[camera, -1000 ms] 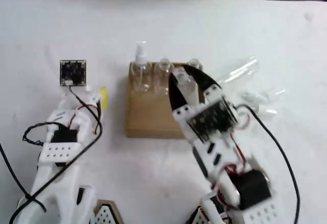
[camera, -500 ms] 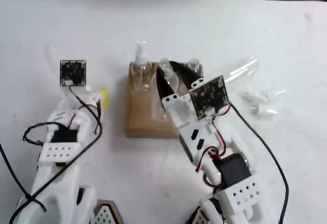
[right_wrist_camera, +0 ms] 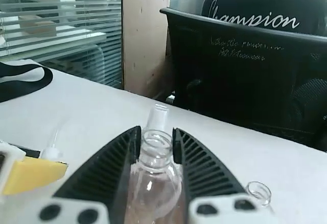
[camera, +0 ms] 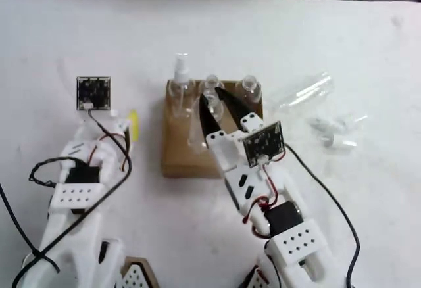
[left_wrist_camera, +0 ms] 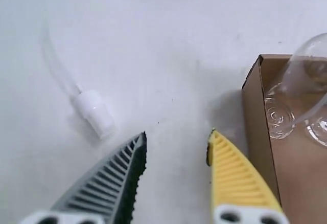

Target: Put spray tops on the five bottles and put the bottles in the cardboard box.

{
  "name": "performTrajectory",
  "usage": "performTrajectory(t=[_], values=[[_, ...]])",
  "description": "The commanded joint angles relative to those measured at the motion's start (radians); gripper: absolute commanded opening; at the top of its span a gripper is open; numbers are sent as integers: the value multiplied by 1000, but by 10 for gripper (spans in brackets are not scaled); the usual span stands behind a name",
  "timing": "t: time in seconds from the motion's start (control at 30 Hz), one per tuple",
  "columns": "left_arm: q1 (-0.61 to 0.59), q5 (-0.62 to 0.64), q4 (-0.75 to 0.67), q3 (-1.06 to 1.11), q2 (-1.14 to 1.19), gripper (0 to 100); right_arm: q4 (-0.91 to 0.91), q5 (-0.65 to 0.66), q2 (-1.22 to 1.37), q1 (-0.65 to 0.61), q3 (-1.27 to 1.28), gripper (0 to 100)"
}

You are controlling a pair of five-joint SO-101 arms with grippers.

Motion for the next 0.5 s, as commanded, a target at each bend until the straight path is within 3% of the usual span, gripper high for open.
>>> performTrajectory(t=[0.0, 0.17, 0.47], values=[[10, -11, -34, -5, -24, 184, -48, -2, 1, 2, 20, 20], [10, -9, -35, -5, -24, 184, -124, -3, 27, 1, 63, 20], [10, -9, -35, -5, -24, 184, -329, 0, 343, -68, 41, 20]])
